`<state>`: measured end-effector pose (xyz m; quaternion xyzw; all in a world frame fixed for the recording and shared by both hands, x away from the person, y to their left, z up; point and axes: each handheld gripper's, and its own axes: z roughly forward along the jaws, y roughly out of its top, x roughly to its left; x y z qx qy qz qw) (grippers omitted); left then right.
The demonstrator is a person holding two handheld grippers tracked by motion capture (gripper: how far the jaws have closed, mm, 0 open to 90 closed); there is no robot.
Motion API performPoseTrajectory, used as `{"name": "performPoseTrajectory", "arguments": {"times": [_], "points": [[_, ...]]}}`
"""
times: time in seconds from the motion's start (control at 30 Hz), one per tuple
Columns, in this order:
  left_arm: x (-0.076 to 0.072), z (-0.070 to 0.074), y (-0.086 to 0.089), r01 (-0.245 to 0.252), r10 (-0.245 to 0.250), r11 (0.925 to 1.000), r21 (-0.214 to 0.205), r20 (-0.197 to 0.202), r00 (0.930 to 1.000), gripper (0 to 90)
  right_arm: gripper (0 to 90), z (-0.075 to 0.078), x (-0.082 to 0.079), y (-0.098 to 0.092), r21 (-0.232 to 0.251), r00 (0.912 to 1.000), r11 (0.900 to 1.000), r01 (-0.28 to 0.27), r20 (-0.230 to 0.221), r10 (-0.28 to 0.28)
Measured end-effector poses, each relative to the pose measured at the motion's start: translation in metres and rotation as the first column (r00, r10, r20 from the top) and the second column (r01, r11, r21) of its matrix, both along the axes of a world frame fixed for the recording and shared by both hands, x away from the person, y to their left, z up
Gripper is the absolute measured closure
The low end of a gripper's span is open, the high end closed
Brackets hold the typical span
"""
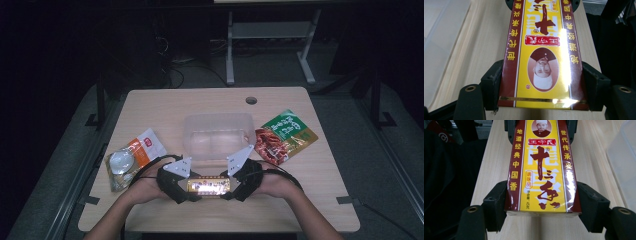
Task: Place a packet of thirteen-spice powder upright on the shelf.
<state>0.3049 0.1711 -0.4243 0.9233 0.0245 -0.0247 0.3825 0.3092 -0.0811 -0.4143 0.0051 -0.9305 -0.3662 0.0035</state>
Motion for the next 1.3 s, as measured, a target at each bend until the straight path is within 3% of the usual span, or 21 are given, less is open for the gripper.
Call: {"name": "performPoseTrajectory", "arguments": {"times": [0.23, 0.33, 0.4, 0.5, 0.6, 0.77, 0.83, 0.93, 1.03, 1.1, 1.17, 1.27, 1.3], "points": [[0.001, 0.001, 0.001, -0.006, 0.006, 0.9999, -0.013, 0.002, 1.0000, 31.2, 26.7, 0.000, -0.001, 0.000, 0.010, 0.9995, 0.9995, 0.030, 0.007, -0.030], [0.003, 0.000, 0.001, -0.022, 0.022, 0.9996, -0.016, -0.015, 0.9997, 31.3, 19.7, -0.001, -0.002, -0.003, 0.005, 0.9957, 0.9961, 0.088, 0.029, -0.088], [0.004, 0.000, 0.001, -0.024, 0.024, 0.9997, -0.010, -0.014, 0.9996, 31.3, 17.3, 0.001, -0.003, -0.010, 0.033, 0.9929, 0.9928, 0.115, 0.026, -0.116], [0.005, 0.000, 0.002, -0.030, 0.030, 0.9995, -0.012, -0.016, 0.9994, 31.3, 14.4, 0.002, -0.008, -0.023, 0.037, 0.9840, 0.9839, 0.175, 0.030, -0.176], [0.007, 0.001, 0.001, -0.034, 0.034, 0.9994, -0.007, -0.015, 0.9993, 31.3, 14.0, 0.002, -0.017, -0.037, 0.051, 0.9698, 0.9688, 0.243, 0.010, -0.244], [0.011, 0.003, 0.001, -0.045, 0.045, 0.9990, -0.004, -0.017, 0.9988, 31.3, 14.0, -0.004, -0.026, -0.053, 0.053, 0.9506, 0.9494, 0.310, 0.007, -0.310], [0.013, 0.004, 0.002, -0.053, 0.052, 0.9984, -0.020, -0.024, 0.9983, 31.3, 13.8, -0.007, -0.032, -0.060, 0.051, 0.9373, 0.9360, 0.348, -0.030, -0.347], [0.016, 0.007, 0.002, -0.064, 0.064, 0.9980, 0.002, -0.012, 0.9979, 31.3, 13.8, -0.014, -0.036, -0.071, 0.043, 0.9246, 0.9237, 0.381, -0.027, -0.380], [0.021, 0.011, 0.001, -0.067, 0.067, 0.9978, 0.006, -0.009, 0.9977, 31.3, 14.0, -0.019, -0.042, -0.079, 0.028, 0.9007, 0.9005, 0.434, -0.039, -0.433], [0.025, 0.016, 0.000, -0.066, 0.066, 0.9978, 0.009, -0.006, 0.9978, 31.3, 14.1, -0.023, -0.045, -0.085, 0.003, 0.8786, 0.8795, 0.476, -0.047, -0.475], [0.028, 0.020, -0.001, -0.066, 0.066, 0.9978, 0.002, 0.001, 0.9978, 31.3, 14.1, -0.025, -0.050, -0.091, 0.001, 0.8652, 0.8663, 0.500, -0.049, -0.499], [0.035, 0.027, -0.003, -0.068, 0.068, 0.9976, 0.009, 0.006, 0.9977, 31.3, 14.1, -0.026, -0.057, -0.098, 0.015, 0.8559, 0.8568, 0.515, -0.058, -0.514], [0.038, 0.028, -0.004, -0.068, 0.068, 0.9976, 0.008, 0.006, 0.9977, 31.3, 14.1, -0.027, -0.059, -0.100, 0.019, 0.8565, 0.8572, 0.515, -0.059, -0.513]]}}
